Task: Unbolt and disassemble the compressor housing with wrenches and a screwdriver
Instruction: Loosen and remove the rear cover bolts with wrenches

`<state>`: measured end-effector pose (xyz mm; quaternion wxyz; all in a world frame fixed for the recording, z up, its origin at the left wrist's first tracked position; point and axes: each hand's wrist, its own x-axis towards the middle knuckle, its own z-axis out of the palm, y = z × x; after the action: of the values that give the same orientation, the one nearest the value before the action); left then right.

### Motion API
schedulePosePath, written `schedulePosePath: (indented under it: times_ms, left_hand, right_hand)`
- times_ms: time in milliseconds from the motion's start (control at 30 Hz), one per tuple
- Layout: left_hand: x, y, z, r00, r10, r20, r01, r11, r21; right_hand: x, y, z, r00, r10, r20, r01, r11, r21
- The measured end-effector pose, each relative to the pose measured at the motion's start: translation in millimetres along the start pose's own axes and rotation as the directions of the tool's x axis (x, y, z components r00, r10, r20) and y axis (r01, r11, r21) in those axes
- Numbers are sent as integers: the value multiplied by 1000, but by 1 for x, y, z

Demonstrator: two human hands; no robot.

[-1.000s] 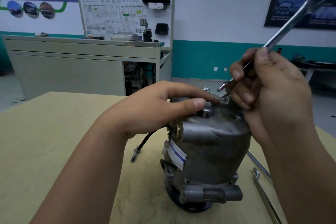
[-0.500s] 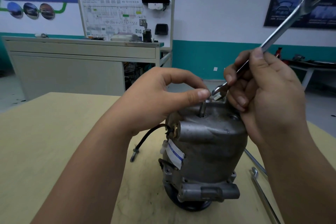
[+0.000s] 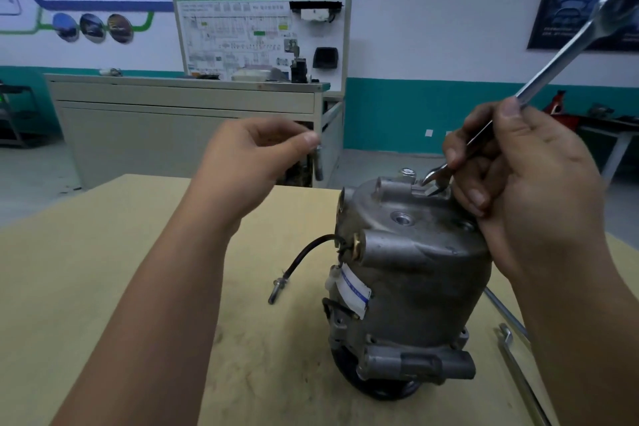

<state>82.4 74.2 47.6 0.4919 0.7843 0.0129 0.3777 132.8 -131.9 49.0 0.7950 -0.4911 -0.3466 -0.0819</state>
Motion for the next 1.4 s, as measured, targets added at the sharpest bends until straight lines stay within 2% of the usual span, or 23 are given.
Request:
schedulePosePath:
  times_ms: [67,133,200,267,400,533,733,800,867,900,967,1000,1067,1133,1200,1333,1400]
  left_hand:
    - [5,-24,-7,984,-178,28,169,964,207]
    - [7,-52,-10,938,-340,73,276,855,439]
    - [5,-80,-12,885,-450,120,287,731,620]
    - [2,-105,-12,832,-540,128,299,630,717]
    - [-2,-139,-10,769,-634,83,334,509,794]
    - [-7,-159,-5,732,-679,60,373,472,799]
    - [-7,-162,0,715,-699,18,401,431,808]
    - [-7,-153,2,727,-686,23,376,426,823]
    - [-7,-137,6,806,-592,13,351,495,795]
    - [-7,-124,10,858,-513,7,345,587,732]
    - [-11,-86,19,946,-324,-9,284,816,503]
    - [-14,-64,23,971,-239,-19,228,894,387]
    - [-24,-18,27,992,-128,-9,126,960,248]
    - [-38,20,29,995,-72,68,51,962,270]
    - [-53,45,33,988,-56,146,-4,925,381]
    - [-73,65,52,963,-98,252,-75,800,596]
    - [-75,69,61,962,-106,252,-98,727,679]
  right_hand:
    - [0,1,1,1000,-7,6,7,1000,2]
    - [0,2,2,1000,-14,11,14,1000,3]
    - [0,2,2,1000,-19,14,19,1000,3]
    - [0,1,2,1000,-18,14,18,1000,-1]
    - [-1,0,3,1000,-3,9,3,1000,-8]
    - [0,0,3,1000,0,7,-1,1000,7]
    - [0,1,1,1000,5,10,-6,1000,22]
    - [0,0,1,1000,9,11,-9,999,35]
    - [0,-1,0,1000,13,13,-13,999,36]
    - [0,-1,0,1000,15,12,-16,999,30]
    - [1,-3,-1,1000,12,2,-12,1000,5]
    - [2,-4,-2,1000,4,-13,-4,1000,-12]
    - [4,-6,-7,998,-20,-55,17,999,-45]
    - [8,-7,-14,995,-16,-99,6,995,-99]
    - [12,-6,-22,990,38,-138,-66,978,-198]
    - [17,1,-30,970,139,-201,-195,936,-292]
    - [18,5,-30,962,158,-224,-222,928,-298]
